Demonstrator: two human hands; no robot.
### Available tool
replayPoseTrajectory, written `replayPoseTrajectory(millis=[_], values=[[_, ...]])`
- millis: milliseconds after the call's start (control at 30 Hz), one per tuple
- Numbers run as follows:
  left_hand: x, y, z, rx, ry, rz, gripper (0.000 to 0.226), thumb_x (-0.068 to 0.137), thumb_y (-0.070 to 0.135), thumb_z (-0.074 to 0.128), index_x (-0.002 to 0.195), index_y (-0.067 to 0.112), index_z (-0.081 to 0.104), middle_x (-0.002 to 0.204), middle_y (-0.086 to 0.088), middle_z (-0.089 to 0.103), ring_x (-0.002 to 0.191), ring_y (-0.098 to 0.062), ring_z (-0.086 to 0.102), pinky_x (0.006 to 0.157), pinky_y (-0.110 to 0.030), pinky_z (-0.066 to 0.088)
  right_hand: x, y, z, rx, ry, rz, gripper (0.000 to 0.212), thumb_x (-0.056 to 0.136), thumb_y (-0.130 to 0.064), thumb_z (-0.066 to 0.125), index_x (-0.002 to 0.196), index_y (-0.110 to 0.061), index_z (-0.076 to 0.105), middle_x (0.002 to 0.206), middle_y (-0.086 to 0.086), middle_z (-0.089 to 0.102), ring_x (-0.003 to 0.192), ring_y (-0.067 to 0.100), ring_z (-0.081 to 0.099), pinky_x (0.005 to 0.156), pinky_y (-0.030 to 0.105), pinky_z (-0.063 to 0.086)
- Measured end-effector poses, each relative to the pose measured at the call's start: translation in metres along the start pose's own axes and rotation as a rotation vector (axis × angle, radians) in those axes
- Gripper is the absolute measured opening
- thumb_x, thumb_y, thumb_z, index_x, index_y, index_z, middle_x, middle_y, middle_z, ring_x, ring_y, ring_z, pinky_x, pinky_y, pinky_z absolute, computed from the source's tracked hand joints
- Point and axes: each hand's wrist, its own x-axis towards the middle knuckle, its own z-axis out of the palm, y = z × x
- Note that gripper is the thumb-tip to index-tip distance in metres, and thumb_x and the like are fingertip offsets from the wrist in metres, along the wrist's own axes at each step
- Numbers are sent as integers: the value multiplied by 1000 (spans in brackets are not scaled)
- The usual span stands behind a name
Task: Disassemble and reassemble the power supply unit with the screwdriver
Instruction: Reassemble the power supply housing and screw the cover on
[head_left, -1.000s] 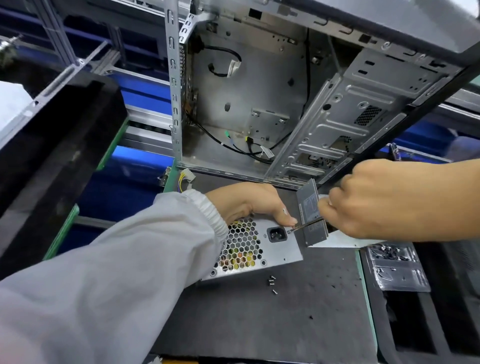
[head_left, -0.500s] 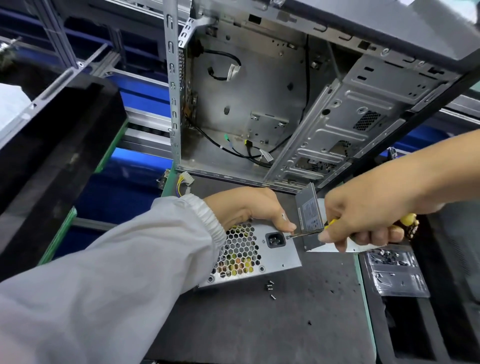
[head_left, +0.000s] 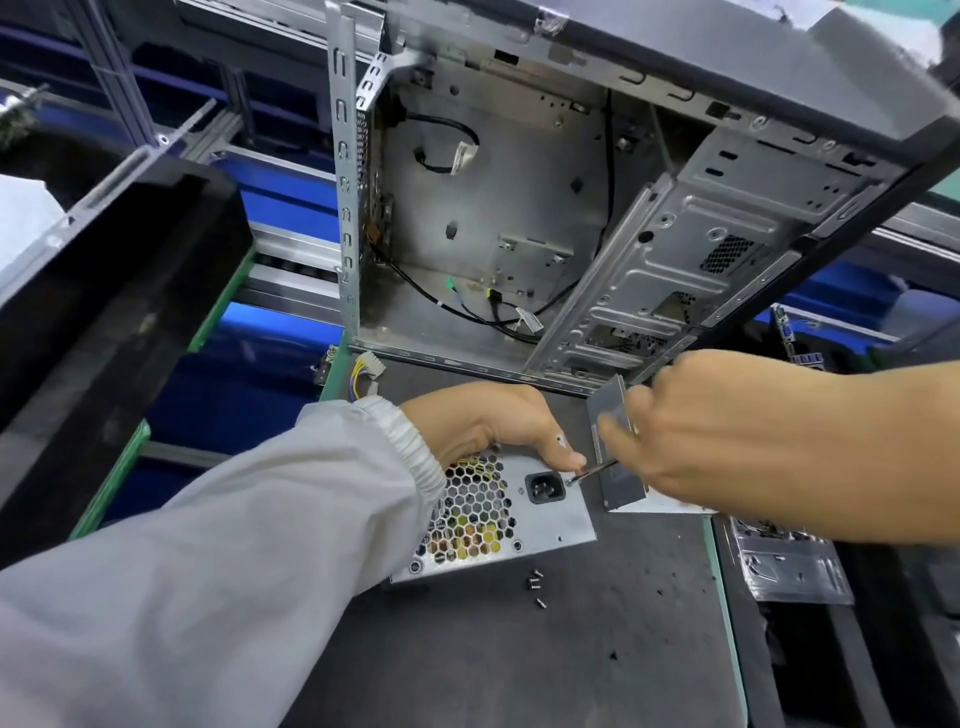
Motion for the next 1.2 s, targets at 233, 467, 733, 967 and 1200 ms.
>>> replayPoseTrajectory(millis=[233,467,733,967,1200], values=[[0,0,0,0,20,6,9,87,19,72,94,14,74,60,7,64,58,-10,54,50,-17,42,1,-3,11,225,-124,239,17,95,-8,44,109,-14,50,88,8,43,94,20,55,64,28,34],[0,-3,-1,-41,-54,27,16,88,14,70,73,17,72,59,6,67,61,-11,58,61,-22,46,-11,4,4,314,65,314,15,94,-41,45,90,-28,53,82,-8,56,79,20,57,57,26,38],[1,-6,-1,-13,4,35,16,85,20,74,69,17,74,63,0,66,62,-14,55,65,-25,42,-7,2,-3,387,93,464,42,102,-38,33,64,-19,28,64,-5,34,52,9,28,45,25,19],[3,-8,-1,-36,10,36,6,84,16,74,84,11,75,76,-7,69,74,-21,58,84,-35,44,-8,3,1,278,305,495,42,92,-44,55,63,-24,31,85,-6,52,71,21,48,57,27,37],[7,-11,-3,-89,-40,81,7,85,6,70,90,9,75,85,-8,71,81,-17,65,79,-24,51,-9,10,-2,412,131,438,41,94,-50,45,63,-25,37,65,-4,44,55,11,43,48,25,35]])
